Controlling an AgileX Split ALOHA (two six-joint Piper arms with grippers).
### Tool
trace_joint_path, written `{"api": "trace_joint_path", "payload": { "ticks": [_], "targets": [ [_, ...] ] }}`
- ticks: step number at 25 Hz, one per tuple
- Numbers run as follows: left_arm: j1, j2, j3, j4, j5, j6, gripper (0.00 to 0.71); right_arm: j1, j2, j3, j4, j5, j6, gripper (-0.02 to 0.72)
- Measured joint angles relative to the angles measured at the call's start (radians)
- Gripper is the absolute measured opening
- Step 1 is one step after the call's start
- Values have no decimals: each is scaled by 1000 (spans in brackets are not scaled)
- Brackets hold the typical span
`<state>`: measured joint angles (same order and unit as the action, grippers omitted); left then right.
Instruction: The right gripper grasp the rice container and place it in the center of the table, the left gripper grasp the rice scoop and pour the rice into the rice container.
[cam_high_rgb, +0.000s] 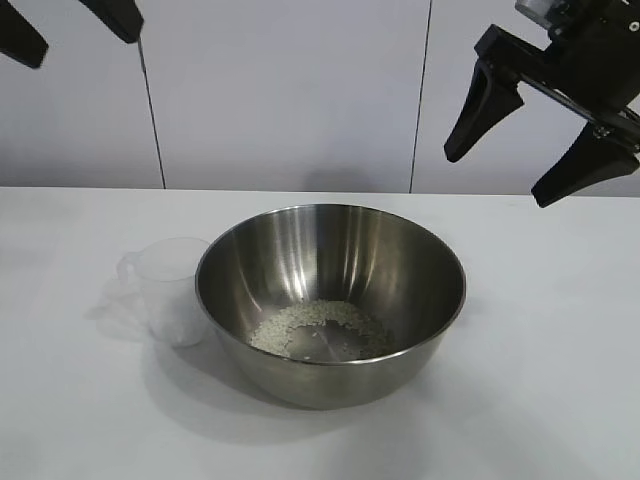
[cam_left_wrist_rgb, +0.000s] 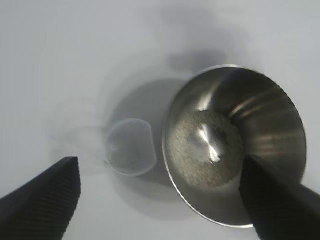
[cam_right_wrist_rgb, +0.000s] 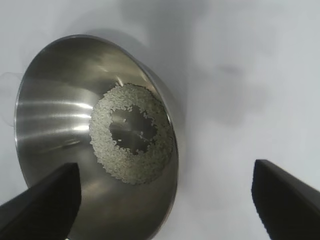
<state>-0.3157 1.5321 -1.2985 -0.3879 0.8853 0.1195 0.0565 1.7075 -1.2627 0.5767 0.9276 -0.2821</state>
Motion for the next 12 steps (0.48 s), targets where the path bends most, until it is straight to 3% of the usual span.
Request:
{"api": "trace_joint_path", "payload": {
  "ticks": [4,12],
  "targets": [
    [0,82,-2,-56,8,16,657,0,0,0,34,-3,-11,642],
    [0,151,-6,-69,-5,-9,657,0,0,0,44,-5,-19,642]
  ]
}}
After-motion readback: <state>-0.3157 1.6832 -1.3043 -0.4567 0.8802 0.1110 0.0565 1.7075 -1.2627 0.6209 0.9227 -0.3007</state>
